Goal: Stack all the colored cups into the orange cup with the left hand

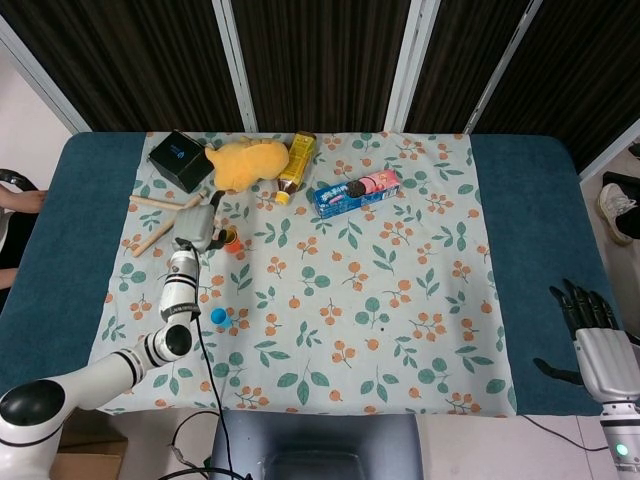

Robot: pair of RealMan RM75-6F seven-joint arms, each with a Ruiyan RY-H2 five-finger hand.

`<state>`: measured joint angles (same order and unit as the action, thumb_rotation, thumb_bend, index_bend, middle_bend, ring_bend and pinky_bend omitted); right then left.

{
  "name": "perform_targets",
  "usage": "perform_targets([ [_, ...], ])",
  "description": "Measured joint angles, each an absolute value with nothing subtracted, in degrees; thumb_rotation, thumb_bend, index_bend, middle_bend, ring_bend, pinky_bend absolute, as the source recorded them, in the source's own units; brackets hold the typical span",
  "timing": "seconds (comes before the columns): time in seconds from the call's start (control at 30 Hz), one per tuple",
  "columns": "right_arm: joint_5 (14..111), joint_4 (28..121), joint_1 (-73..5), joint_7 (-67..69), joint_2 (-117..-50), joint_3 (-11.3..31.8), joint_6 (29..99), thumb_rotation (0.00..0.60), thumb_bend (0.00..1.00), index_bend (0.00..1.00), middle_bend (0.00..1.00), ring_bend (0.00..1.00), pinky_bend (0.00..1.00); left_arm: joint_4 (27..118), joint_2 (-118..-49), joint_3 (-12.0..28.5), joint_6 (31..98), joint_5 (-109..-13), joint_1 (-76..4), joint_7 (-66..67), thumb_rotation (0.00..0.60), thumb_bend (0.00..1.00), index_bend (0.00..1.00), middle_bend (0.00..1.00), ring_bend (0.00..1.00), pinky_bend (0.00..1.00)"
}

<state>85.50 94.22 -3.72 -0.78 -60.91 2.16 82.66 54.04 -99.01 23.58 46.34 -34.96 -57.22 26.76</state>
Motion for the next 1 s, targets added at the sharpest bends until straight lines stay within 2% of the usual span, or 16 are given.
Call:
perform_targets([
  [0.1, 85.6, 94.1, -3.8, -1.1, -61.0, 2.1, 82.4, 0.6, 0.13, 0.0, 0.0, 0.0, 0.0, 58.0, -97.5, 23.2, 47.8, -36.9, -56.1, 25.6, 0.6, 0.43, 0.13, 1.0, 1.0, 1.0],
  [0.3, 86.1, 94.2, -4.5, -2.1, -61.6, 1.5, 80.9, 0.6, 0.13, 0.0, 0.0, 0.0, 0.0, 74.4, -90.7, 20.9, 51.9, -42.7, -51.2, 22.8, 0.6, 0.43, 0.15, 1.0, 1.0, 1.0],
  [0.43, 87.3, 94.4, -4.6, -2.4, -61.9, 0.8, 80.7, 0.6, 0.13, 0.0, 0.0, 0.0, 0.0, 89.1, -84.0, 18.0, 54.7, -47.6, -46.5, 20.9, 0.6, 0.42, 0.15, 1.0, 1.0, 1.0],
  [0.57, 88.7, 94.7, -4.7, -1.9, -61.8, 0.1, 80.6, 0.6, 0.13, 0.0, 0.0, 0.0, 0.0, 99.7, -77.6, 13.7, 57.9, -53.4, -41.7, 19.7, 0.6, 0.42, 0.16, 1.0, 1.0, 1.0],
  [0.77, 90.2, 94.9, -4.8, -0.8, -61.6, -0.6, 80.8, 0.6, 0.13, 0.0, 0.0, 0.0, 0.0, 105.7, -73.2, 7.1, 62.4, -59.7, -35.4, 18.1, 0.6, 0.41, 0.18, 1.0, 1.0, 1.0],
  [1.0, 91.6, 95.0, -4.9, 0.2, -61.3, -1.4, 80.8, 0.6, 0.13, 0.0, 0.0, 0.0, 0.0, 104.3, -75.5, 4.5, 64.2, -62.2, -32.9, 16.6, 0.6, 0.39, 0.18, 1.0, 1.0, 1.0],
])
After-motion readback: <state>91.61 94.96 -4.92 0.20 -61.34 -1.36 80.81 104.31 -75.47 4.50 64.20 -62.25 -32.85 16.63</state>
